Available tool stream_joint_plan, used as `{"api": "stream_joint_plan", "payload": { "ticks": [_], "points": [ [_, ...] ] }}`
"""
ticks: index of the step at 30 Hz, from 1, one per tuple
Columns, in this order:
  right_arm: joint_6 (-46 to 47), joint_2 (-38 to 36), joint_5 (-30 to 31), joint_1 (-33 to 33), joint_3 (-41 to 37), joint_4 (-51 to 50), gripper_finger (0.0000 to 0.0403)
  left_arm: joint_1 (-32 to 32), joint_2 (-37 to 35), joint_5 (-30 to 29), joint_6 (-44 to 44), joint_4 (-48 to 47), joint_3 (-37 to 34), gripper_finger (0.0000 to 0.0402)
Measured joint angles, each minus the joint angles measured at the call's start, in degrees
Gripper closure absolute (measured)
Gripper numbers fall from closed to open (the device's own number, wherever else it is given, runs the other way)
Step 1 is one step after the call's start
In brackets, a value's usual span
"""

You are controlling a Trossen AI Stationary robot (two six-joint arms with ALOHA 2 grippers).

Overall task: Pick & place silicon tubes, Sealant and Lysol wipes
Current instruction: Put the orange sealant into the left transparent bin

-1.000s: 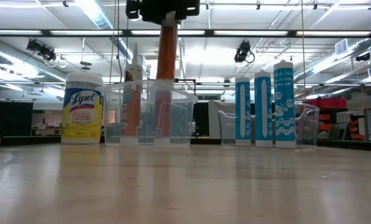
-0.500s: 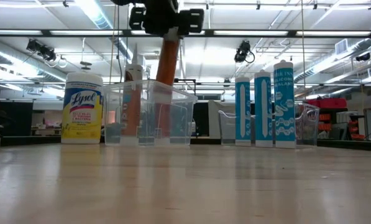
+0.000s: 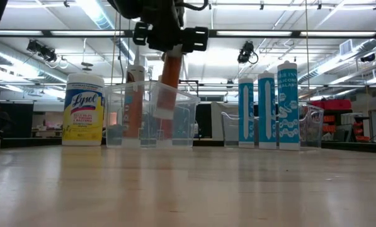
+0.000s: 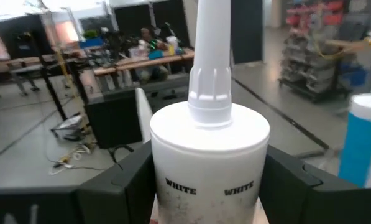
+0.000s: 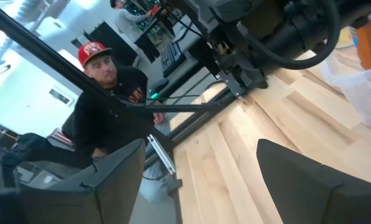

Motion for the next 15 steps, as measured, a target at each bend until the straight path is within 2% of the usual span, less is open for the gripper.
{"api": "stream_joint_plan", "payload": {
  "ticks": [15],
  "points": [
    [-0.1,0.0,-1.5,-1.6,0.0,-3.0,0.0092,0.0,4.4,-1.9,-8.7,-2.0,0.0,0.0174]
  ]
}}
